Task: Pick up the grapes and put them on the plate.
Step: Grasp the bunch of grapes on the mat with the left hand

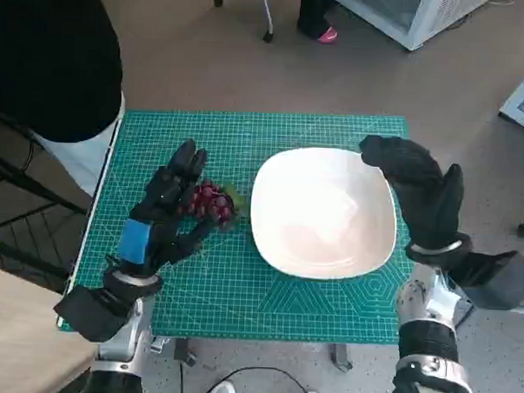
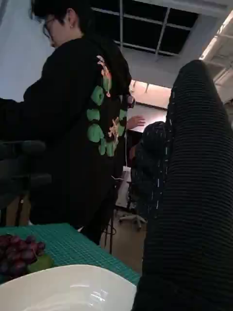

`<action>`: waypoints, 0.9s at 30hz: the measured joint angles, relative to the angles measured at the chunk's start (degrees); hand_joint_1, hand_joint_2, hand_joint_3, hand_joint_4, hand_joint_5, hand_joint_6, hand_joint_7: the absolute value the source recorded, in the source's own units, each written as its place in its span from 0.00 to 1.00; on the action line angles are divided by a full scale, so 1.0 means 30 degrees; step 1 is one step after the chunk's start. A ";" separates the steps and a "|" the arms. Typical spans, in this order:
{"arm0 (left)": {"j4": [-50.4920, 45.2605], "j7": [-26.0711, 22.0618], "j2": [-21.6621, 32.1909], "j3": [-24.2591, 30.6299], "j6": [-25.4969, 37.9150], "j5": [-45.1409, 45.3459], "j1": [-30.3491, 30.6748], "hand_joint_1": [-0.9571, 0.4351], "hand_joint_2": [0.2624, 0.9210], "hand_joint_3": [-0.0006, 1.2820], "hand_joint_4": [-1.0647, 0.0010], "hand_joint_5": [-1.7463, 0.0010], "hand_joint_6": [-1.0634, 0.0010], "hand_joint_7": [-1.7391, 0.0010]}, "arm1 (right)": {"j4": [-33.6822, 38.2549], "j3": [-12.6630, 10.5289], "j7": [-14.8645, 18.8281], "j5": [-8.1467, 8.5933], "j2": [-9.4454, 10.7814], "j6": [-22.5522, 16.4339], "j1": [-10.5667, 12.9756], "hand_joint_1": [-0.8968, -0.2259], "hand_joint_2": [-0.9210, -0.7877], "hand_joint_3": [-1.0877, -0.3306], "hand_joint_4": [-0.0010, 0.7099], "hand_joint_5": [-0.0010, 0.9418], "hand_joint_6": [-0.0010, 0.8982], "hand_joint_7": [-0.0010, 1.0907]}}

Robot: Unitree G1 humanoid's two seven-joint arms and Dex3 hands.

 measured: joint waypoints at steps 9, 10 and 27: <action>-0.0001 -0.0322 -0.0002 0.0026 -0.0021 -0.0462 0.0000 0.51 1.00 0.24 0.74 1.00 0.70 0.99 | -0.0126 0.0078 -0.0009 -0.0007 0.0009 0.0011 0.0085 0.77 0.00 0.73 0.78 0.00 0.58 0.00; -0.0001 -0.0360 -0.0002 0.0031 -0.0025 -0.0498 0.0000 0.50 1.00 0.24 0.74 1.00 0.70 0.99 | -0.0149 0.0086 -0.0010 -0.0010 0.0009 0.0011 0.0096 0.77 0.00 0.73 0.78 0.00 0.58 0.00; -0.0379 -0.0774 -0.0003 0.0051 -0.0043 -0.0790 0.0002 0.48 1.00 0.25 0.75 1.00 0.70 0.99 | -0.0654 0.0337 -0.0052 -0.0066 0.0083 0.0006 0.0337 0.76 0.00 0.73 0.78 0.00 0.58 0.00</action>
